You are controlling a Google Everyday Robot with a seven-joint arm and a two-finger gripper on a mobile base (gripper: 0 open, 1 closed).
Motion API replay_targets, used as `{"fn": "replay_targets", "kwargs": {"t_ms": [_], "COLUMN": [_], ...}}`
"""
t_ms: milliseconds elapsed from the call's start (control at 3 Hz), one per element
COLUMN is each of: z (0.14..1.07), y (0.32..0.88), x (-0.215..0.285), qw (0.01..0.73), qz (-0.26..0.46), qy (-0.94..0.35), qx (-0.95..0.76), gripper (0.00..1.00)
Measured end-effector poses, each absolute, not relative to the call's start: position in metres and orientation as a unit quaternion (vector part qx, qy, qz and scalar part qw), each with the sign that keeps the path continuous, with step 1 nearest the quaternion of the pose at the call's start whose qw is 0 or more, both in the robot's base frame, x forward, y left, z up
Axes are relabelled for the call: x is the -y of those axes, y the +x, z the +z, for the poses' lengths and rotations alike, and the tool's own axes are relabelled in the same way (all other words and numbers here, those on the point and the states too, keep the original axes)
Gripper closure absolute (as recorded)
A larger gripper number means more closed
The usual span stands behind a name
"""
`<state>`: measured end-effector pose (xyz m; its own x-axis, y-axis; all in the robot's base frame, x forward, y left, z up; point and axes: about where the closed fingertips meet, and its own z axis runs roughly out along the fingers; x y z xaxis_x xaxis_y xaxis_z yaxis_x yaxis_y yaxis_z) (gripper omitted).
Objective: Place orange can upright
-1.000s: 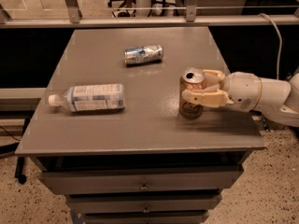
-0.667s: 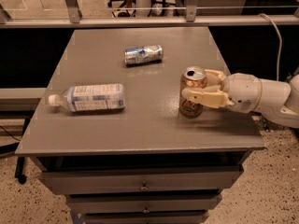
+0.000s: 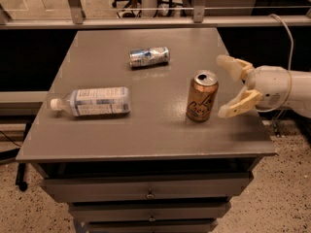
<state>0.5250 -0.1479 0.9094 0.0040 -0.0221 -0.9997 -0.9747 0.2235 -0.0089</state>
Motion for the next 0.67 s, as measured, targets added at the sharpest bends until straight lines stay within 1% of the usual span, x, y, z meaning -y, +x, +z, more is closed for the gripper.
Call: {"fn": "replay_targets", "kwargs": {"t_ms": [333,667], "z": [0.937,0.959], "y": [0.531,0.533], "x": [0.187,0.196], "qw": [0.546,0.562], "qz": [0.42,0.404], "qy": [-0.46,-0.466], "qx": [-0.56,-0.551], "gripper": [0.0,0.0]}}
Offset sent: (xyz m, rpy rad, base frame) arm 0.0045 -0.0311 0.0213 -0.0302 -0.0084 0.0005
